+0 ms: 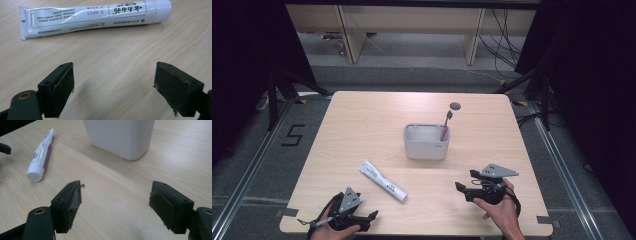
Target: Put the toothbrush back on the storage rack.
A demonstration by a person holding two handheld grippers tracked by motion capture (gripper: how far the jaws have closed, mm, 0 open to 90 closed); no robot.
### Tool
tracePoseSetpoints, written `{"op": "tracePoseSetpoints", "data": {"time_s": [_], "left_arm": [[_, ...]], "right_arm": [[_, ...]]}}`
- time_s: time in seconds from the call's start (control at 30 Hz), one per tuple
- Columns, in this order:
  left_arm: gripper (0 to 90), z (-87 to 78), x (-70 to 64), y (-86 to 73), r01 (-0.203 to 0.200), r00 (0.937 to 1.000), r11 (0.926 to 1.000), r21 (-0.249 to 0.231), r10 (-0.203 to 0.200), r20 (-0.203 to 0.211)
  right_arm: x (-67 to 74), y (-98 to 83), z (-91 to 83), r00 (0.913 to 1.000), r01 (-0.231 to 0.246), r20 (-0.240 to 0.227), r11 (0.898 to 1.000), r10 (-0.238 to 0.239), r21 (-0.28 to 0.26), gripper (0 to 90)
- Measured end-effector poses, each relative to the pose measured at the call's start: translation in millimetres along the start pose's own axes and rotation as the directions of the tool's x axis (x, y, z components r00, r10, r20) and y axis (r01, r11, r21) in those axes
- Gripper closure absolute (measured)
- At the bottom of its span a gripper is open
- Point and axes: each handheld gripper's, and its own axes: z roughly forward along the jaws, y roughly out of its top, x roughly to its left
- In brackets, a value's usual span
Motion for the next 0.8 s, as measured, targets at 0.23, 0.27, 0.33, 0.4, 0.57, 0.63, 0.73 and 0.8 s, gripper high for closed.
{"op": "tracePoseSetpoints", "data": {"time_s": [0.23,0.27,0.33,0.4,0.57,0.63,0.73,0.8], "left_arm": [[15.8,2.4,-2.3,0.8,0.023,0.9997,0.9994,-0.027,-0.023,0.003],[15.8,1.6,-2.1,0.9,0.018,0.9998,0.9996,-0.021,-0.017,0.007],[15.8,0.1,0.1,0.6,-0.005,1.0000,1.0000,-0.006,0.005,0.003],[15.8,0.0,0.0,0.6,0.004,1.0000,1.0000,-0.007,-0.004,0.001],[15.8,-0.7,0.6,0.4,-0.002,1.0000,1.0000,-0.001,0.002,-0.001],[15.8,0.1,-0.8,0.4,0.023,0.9997,0.9996,-0.016,-0.023,-0.001],[15.8,-0.2,-0.4,0.3,0.013,0.9999,0.9998,-0.013,-0.013,0.002],[15.8,-0.5,-0.2,0.4,0.007,1.0000,0.9999,-0.010,-0.007,0.002]], "right_arm": [[4.3,-7.4,-5.1,0.9997,-0.020,-0.012,1.000,0.020,0.024,26.1],[3.8,-8.4,-7.2,1.0000,0.001,-0.004,1.000,-0.001,0.031,26.1],[5.0,-11.0,-8.7,0.9999,-0.007,-0.010,1.000,0.007,0.031,26.0],[4.9,-12.7,-11.1,1.0000,0.008,-0.006,0.999,-0.007,0.032,25.8],[8.7,-17.8,-16.8,0.9993,-0.034,-0.009,0.998,0.035,0.052,25.5],[6.1,-20.4,-17.2,1.0000,0.001,0.000,0.999,-0.001,0.041,25.4],[7.6,-23.1,-20.5,0.9999,-0.009,-0.007,0.999,0.010,0.043,25.4],[9.6,-24.7,-22.8,0.9994,-0.031,-0.011,0.998,0.032,0.055,25.3]]}}
